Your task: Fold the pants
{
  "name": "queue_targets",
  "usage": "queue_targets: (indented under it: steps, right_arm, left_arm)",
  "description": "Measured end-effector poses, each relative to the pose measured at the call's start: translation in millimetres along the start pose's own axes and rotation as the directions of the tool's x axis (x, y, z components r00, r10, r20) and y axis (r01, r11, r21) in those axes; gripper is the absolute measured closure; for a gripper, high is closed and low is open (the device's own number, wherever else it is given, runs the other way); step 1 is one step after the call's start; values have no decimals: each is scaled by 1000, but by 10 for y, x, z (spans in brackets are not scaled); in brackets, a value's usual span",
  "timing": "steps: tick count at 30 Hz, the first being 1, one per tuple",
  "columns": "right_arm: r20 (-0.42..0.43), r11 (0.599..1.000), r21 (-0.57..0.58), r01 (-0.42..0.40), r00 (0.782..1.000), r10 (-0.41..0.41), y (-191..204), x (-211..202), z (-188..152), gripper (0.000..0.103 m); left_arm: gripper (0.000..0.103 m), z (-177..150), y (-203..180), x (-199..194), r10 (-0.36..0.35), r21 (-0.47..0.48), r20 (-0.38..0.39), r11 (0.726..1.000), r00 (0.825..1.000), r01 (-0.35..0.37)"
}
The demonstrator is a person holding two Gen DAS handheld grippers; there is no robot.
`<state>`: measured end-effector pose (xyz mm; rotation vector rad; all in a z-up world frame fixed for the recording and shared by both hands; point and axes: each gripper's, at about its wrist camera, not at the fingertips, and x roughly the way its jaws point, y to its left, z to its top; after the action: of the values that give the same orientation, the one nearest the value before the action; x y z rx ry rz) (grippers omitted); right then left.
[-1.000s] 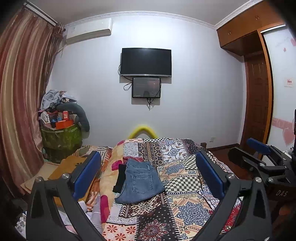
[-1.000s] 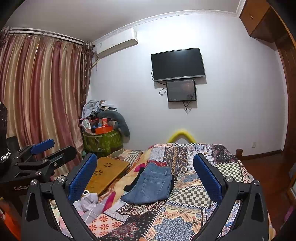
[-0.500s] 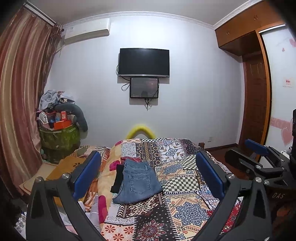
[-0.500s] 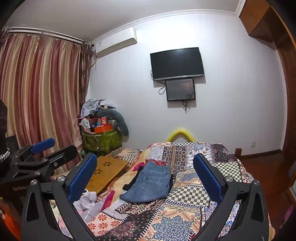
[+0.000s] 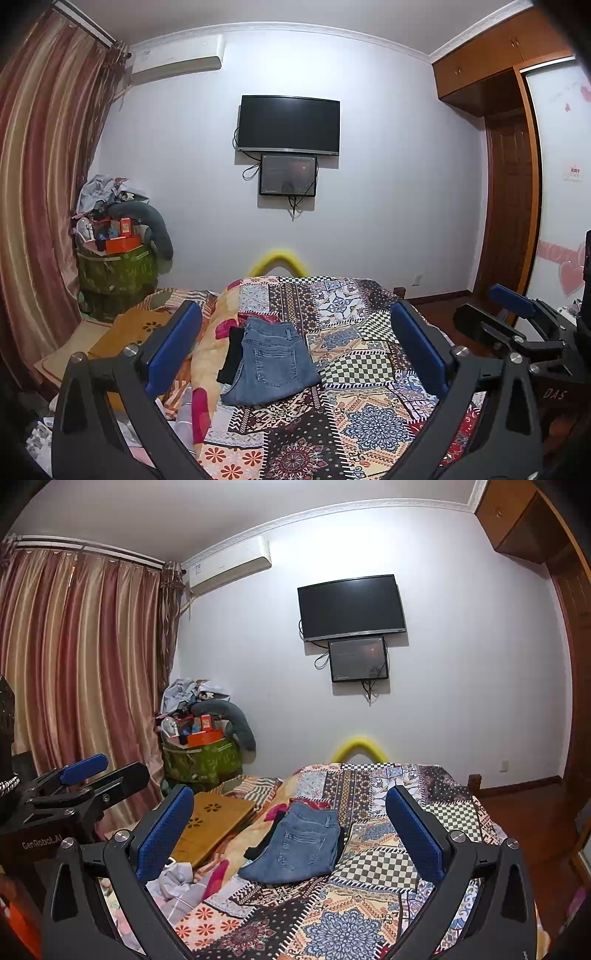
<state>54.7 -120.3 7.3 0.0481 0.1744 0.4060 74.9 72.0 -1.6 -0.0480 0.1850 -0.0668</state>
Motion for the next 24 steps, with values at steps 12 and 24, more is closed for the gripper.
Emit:
queue_targets:
  steps: [12, 24]
  right_arm:
    - [2, 1000, 1, 4, 1000, -4, 5, 1, -3, 0]
    - [3, 1000, 0, 6, 1000, -6, 21, 4, -7, 0]
  left_arm:
    - [0, -8, -47, -13, -15, 32, -2, 999, 1000, 16]
    - [0, -22, -53, 13, -26, 28, -11, 999, 1000, 26]
